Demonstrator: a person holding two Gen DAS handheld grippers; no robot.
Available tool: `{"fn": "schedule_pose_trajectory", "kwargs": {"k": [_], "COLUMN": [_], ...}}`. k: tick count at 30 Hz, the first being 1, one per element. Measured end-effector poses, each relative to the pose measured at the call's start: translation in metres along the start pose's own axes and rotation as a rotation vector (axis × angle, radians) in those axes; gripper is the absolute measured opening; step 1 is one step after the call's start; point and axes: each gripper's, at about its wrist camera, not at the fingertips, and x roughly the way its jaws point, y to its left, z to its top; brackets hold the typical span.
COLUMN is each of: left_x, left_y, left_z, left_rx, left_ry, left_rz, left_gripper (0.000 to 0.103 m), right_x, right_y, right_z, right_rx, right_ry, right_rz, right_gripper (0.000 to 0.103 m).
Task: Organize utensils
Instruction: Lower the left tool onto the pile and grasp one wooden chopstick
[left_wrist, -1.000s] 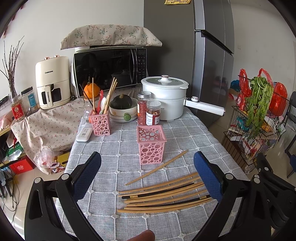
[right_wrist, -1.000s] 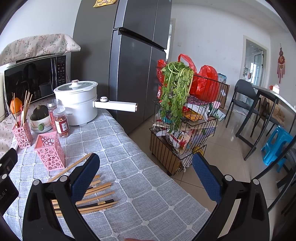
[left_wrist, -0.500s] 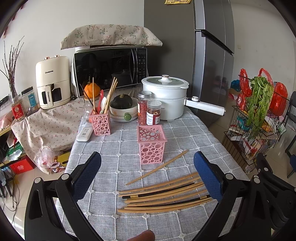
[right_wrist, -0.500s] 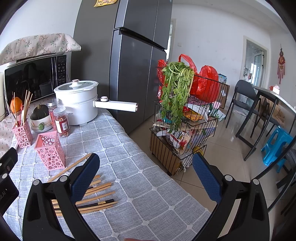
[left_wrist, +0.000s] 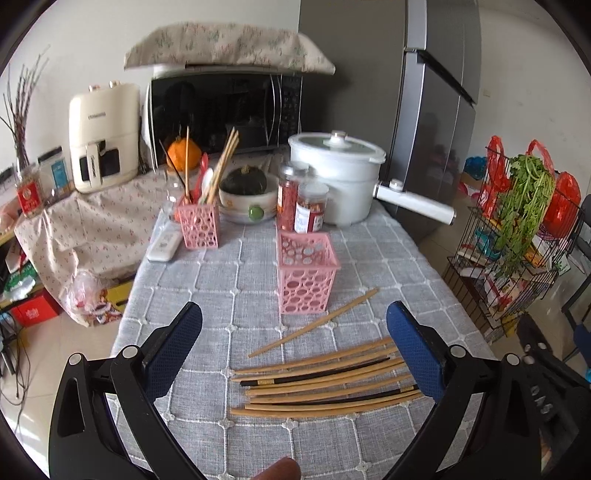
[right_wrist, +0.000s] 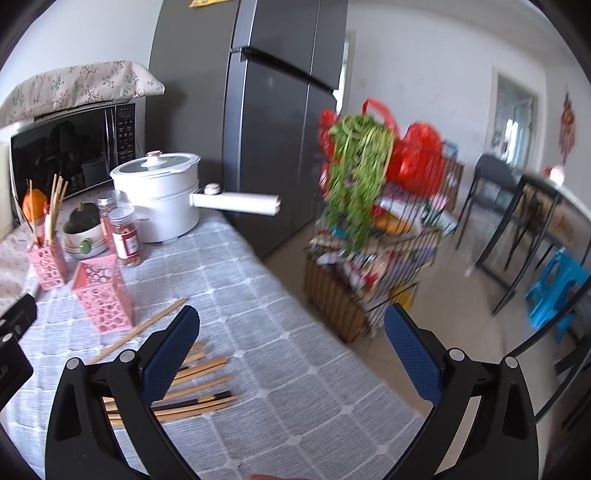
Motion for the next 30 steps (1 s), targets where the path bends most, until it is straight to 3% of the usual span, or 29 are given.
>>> {"fn": "schedule_pose_trajectory", "kwargs": {"k": [4, 8, 14, 18, 23, 26, 30], "left_x": [0.041, 0.078, 0.101, 0.12, 0.165, 0.205, 0.242], "left_y": [0.007, -0.017, -0.073, -0.117, -0.163, -0.18, -0.184], "left_z": [-0.004, -0.001, 0.002, 0.004, 0.023, 0.028, 0.022], "left_rx": [0.057, 0.169, 0.33, 0.496, 0.611, 0.646, 0.704], "left_ry": [0.163, 0.306, 0.379, 0.411, 0.446, 0.546, 0.616], "left_rz": [-0.046, -0.139, -0.275, -0.333, -0.279, -0.244, -0.194], "left_gripper": [0.096, 0.096, 0.096, 0.096, 0.096, 0.096, 0.094], "right_x": [0.032, 0.058, 0.082, 0.09, 0.096, 0.098, 0.1], "right_y": [-0.036, -0.073, -0.092, -0.101, -0.111, -0.116, -0.12], "right_z": [0.001, -0.004, -0.009, -0.012, -0.011, -0.012, -0.012], "right_rx": [0.168, 0.325, 0.418, 0.482, 0.535, 0.545, 0.548], "right_ry": [0.213, 0.35, 0.467, 0.546, 0.578, 0.586, 0.608], "right_rz": [0.133, 0.175, 0.24, 0.28, 0.277, 0.284, 0.3], "right_gripper": [0.098, 0.098, 0.098, 0.098, 0.098, 0.098, 0.098]}}
